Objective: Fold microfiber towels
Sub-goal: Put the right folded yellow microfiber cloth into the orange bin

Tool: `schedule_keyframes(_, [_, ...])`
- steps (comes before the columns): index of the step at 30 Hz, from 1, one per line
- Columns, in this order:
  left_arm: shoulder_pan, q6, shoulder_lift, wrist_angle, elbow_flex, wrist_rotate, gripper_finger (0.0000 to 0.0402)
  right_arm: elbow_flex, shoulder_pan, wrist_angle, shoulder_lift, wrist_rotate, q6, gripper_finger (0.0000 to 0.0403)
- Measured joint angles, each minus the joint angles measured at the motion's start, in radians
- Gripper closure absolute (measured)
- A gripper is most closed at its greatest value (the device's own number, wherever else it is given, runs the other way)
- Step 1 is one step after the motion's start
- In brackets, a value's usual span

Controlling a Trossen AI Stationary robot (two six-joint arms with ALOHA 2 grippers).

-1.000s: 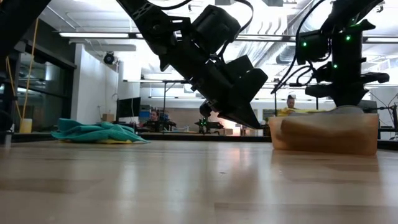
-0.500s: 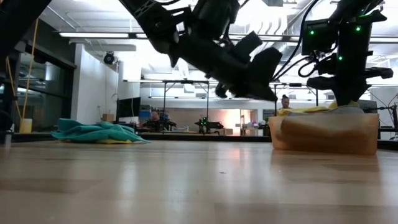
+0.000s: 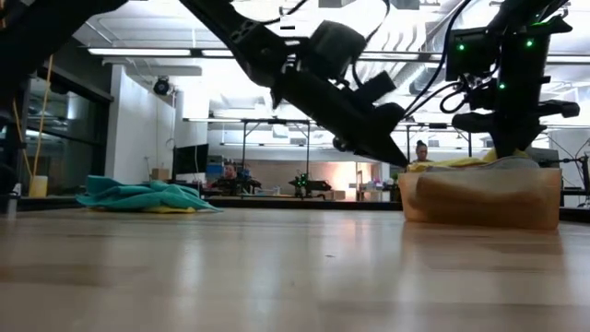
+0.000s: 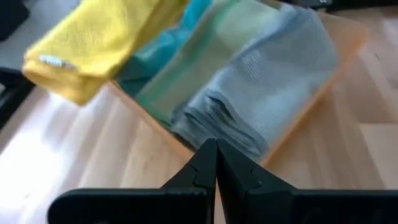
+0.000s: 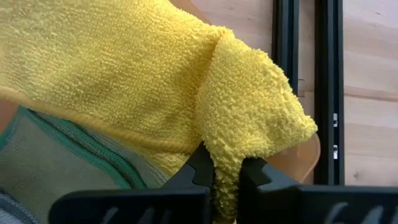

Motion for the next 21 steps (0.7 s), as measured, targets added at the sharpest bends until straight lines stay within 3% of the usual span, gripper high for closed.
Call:
schedule_keyframes(9, [-0.011,0.017,0.125,-0.024,0.14,-0.019,0.0402,0.0,0.0,0.01,0.0,0.001,-0.002,0.0394])
schedule_keyframes(15, [-0.024,0.017,0.131,-0.146,0.192,-0.131,0.0402,0.0,0.0,-0.006,0.0,-0.005,-0.018,0.0394])
schedule_keyframes(21, [-0.046,-0.079,0.117,-0.239,0.206,-0.163,0.0402,0.0,0.0,-0.063,0.0,-0.008,-0.002,0.0394])
